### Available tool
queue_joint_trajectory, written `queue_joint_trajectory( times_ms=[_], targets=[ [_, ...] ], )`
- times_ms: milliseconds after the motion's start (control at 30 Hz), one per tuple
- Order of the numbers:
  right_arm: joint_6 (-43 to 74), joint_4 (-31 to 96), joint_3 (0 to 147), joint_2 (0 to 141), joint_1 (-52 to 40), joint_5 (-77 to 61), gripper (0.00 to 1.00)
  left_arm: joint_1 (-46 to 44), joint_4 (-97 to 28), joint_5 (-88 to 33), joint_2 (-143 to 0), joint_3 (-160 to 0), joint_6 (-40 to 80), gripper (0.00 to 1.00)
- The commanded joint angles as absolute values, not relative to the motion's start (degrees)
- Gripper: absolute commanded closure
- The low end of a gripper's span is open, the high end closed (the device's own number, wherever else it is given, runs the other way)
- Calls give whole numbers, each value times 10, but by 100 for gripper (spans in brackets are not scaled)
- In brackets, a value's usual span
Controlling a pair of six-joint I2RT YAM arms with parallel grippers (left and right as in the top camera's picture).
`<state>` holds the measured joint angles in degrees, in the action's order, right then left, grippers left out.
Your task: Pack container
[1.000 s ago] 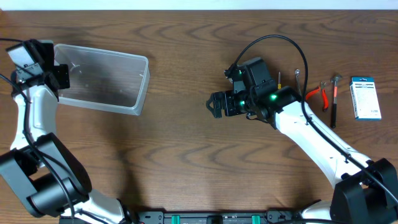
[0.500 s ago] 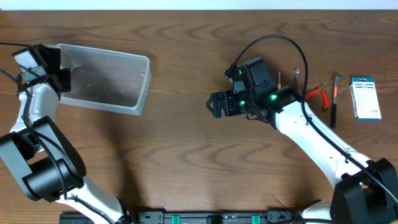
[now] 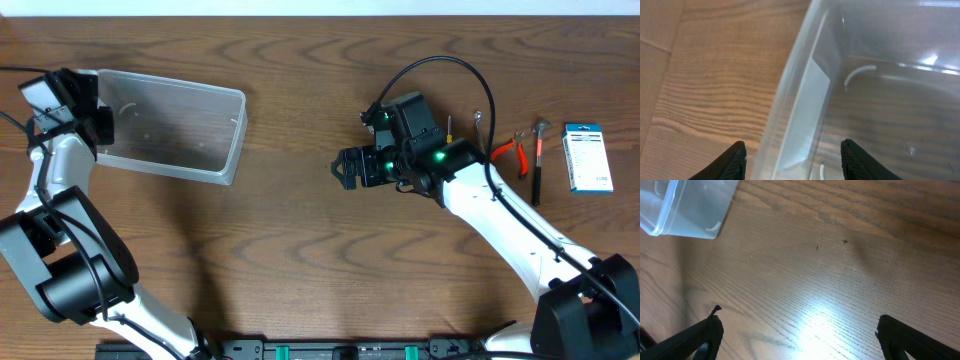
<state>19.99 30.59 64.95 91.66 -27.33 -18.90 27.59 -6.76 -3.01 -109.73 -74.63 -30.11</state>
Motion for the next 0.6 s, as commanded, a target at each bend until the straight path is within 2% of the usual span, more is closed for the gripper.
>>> queue_joint_trajectory(
  times_ms=[0,200,233,333,367,567],
  targets=[
    [208,306,658,903,-277,-200,1,280,-63,-39,-1101,-754,-302,50],
    [208,306,658,903,-277,-200,1,280,-76,-39,-1107,-754,-302,54],
    [208,306,658,903,-277,-200,1,280,-76,-39,-1108,-754,-302,57],
    [208,306,658,903,-277,-200,1,280,-85,-39,-1110,-754,-302,87],
    [208,306,658,903,-277,-200,1,279,-90,-39,-1110,-754,-302,94],
    [208,306,658,903,-277,-200,1,279,-98,-39,-1110,-754,-302,94]
  ],
)
